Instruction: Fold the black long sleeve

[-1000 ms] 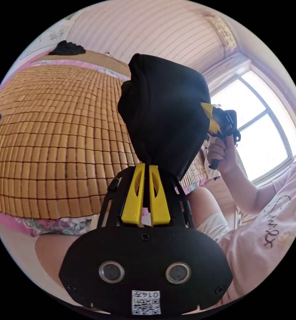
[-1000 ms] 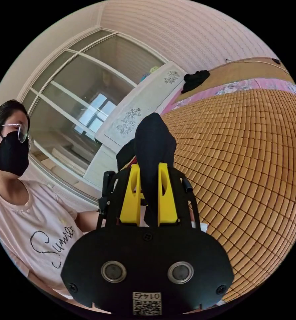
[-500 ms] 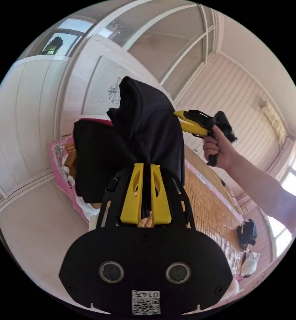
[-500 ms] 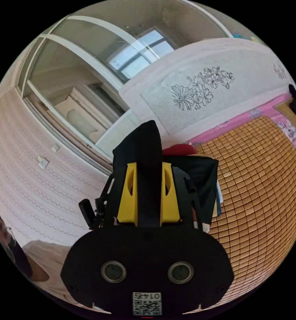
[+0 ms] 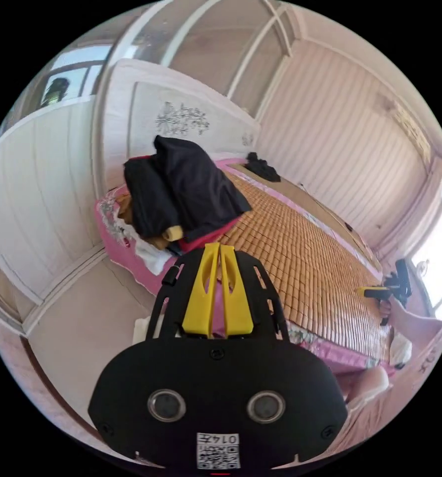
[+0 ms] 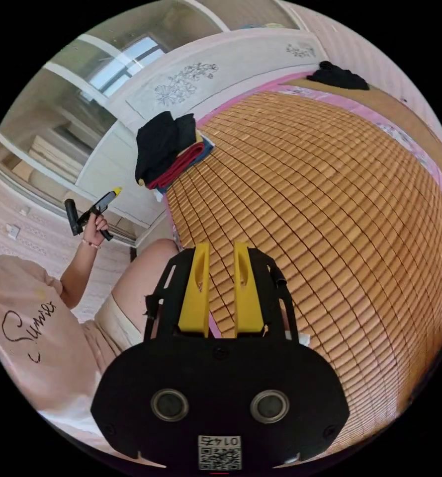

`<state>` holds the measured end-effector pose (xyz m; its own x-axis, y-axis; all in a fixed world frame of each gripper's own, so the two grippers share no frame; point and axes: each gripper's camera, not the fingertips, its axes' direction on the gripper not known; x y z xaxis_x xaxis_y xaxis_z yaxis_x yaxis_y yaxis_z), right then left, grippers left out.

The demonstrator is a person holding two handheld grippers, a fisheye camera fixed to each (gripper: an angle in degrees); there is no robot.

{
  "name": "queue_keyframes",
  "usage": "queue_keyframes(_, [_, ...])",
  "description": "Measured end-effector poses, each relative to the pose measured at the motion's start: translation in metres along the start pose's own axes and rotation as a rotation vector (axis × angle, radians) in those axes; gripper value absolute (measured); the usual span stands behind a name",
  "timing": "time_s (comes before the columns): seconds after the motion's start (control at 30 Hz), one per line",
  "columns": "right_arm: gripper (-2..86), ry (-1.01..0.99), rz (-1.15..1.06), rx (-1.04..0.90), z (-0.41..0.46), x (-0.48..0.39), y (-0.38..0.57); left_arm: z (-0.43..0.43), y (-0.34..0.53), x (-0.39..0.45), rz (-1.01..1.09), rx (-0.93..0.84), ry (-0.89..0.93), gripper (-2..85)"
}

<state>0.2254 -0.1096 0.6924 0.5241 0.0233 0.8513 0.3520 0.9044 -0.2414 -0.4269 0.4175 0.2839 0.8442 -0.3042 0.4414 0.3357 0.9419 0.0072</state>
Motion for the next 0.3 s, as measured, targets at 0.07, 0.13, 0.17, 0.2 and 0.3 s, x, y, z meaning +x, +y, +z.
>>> queue_keyframes(0.07, [7.9, 0.154, 0.195, 0.088, -0.053, 0.022, 0.091, 0.014, 0.019, 0.069, 0.165, -0.051, 0.133, 0.0])
queue_keyframes(0.13, [8.0, 0.267, 0.326, 0.154, -0.089, 0.028, 0.152, 0.027, 0.032, 0.128, 0.299, -0.06, 0.3, 2.1])
queue_keyframes(0.17, [8.1, 0.321, 0.405, 0.205, -0.109, 0.03, 0.189, 0.037, 0.04, 0.169, 0.391, -0.073, 0.417, 3.5])
queue_keyframes(0.2, [8.2, 0.349, 0.444, 0.233, -0.119, 0.03, 0.207, 0.043, 0.044, 0.19, 0.437, -0.088, 0.47, 4.0])
queue_keyframes(0.3, [8.4, 0.491, 0.613, 0.379, -0.154, 0.028, 0.285, 0.073, 0.07, 0.296, 0.642, -0.202, 0.728, 4.9])
